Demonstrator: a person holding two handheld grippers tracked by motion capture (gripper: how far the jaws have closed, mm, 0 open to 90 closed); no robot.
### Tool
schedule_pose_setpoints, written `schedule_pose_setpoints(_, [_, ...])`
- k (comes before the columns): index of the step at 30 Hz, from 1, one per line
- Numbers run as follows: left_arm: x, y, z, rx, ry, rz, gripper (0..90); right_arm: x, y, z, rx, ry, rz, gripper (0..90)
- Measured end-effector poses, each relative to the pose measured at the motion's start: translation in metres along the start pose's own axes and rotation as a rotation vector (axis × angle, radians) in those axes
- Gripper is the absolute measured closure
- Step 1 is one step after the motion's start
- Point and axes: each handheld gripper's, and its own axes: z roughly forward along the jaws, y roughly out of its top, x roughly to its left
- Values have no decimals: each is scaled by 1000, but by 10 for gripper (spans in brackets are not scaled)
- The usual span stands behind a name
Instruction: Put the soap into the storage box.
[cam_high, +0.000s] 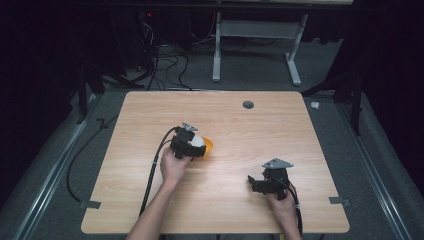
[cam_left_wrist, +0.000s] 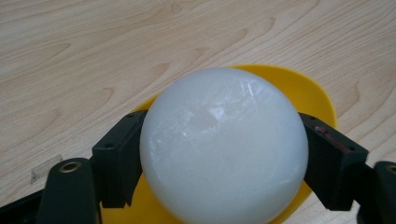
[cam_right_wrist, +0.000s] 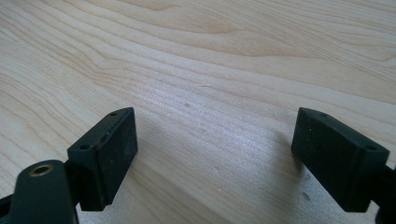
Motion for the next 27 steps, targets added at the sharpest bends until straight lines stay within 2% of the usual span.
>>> schedule_pose_setpoints(2, [0, 0, -1, -10, 1, -3, 240, 0, 0, 0, 0, 0, 0, 152])
schedule_pose_setpoints(3, [-1, 1, -4, -29, 1, -6, 237, 0, 0, 0, 0, 0, 1, 152])
schedule_pose_setpoints(4, [0, 3, -11, -75, 1, -14, 243, 0, 0, 0, -2, -1, 0, 152])
schedule_pose_setpoints(8, [2, 6, -21, -109, -19, -40, 242, 0, 0, 0, -1, 0, 0, 152])
schedule_pose_setpoints(11, [2, 6, -24, -112, -15, -23, 241, 0, 0, 0, 0, 0, 1, 152])
schedule_pose_setpoints(13, [1, 5, -27, -105, -16, -22, 240, 0, 0, 0, 0, 0, 0, 152])
schedule_pose_setpoints(27, [1, -2, -49, -141, -18, -9, 238, 0, 0, 0, 0, 0, -1, 151])
